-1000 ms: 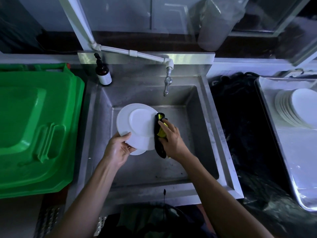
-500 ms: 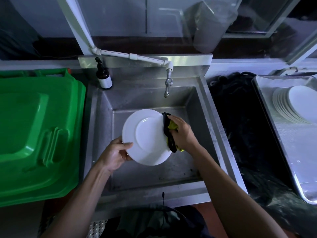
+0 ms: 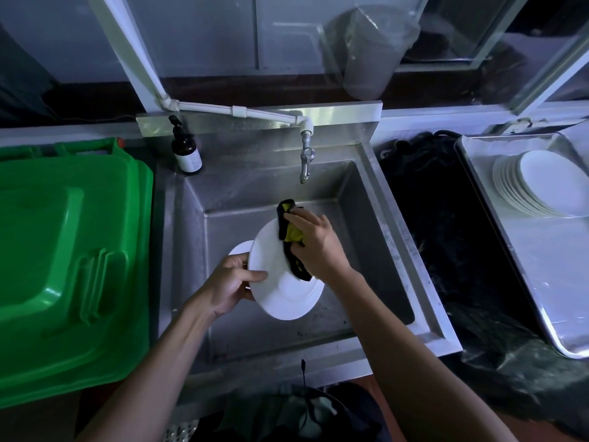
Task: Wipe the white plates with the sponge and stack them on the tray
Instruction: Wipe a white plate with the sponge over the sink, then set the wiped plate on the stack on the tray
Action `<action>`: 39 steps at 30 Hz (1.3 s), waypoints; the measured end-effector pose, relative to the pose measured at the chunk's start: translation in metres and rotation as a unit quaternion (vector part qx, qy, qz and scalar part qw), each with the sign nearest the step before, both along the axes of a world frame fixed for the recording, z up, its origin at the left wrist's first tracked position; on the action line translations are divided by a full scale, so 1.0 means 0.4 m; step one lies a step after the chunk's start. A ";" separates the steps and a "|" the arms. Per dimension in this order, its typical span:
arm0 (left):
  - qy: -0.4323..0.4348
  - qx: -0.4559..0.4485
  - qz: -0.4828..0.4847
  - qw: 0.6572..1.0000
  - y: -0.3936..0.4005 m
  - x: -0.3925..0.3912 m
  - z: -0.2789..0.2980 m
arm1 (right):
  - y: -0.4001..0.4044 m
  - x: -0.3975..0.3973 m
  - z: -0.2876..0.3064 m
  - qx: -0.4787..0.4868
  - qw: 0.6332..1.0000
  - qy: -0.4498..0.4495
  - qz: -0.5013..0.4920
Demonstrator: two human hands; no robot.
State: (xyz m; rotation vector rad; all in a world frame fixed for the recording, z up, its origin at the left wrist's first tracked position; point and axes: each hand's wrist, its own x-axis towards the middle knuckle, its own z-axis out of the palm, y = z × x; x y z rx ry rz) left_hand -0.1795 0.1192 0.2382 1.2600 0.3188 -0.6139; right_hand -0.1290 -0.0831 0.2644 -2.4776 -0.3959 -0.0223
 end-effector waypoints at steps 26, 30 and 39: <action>-0.320 0.431 -0.137 0.833 -0.488 0.244 0.109 | -0.536 -0.006 0.078 -0.077 0.988 0.019 -0.129; -0.386 0.479 -0.158 0.773 -0.637 0.290 0.177 | -0.684 0.013 0.099 -0.070 0.988 0.013 -0.133; -0.495 0.501 -0.184 0.685 -0.993 0.411 0.278 | -1.001 0.057 0.152 -0.053 0.981 -0.026 -0.186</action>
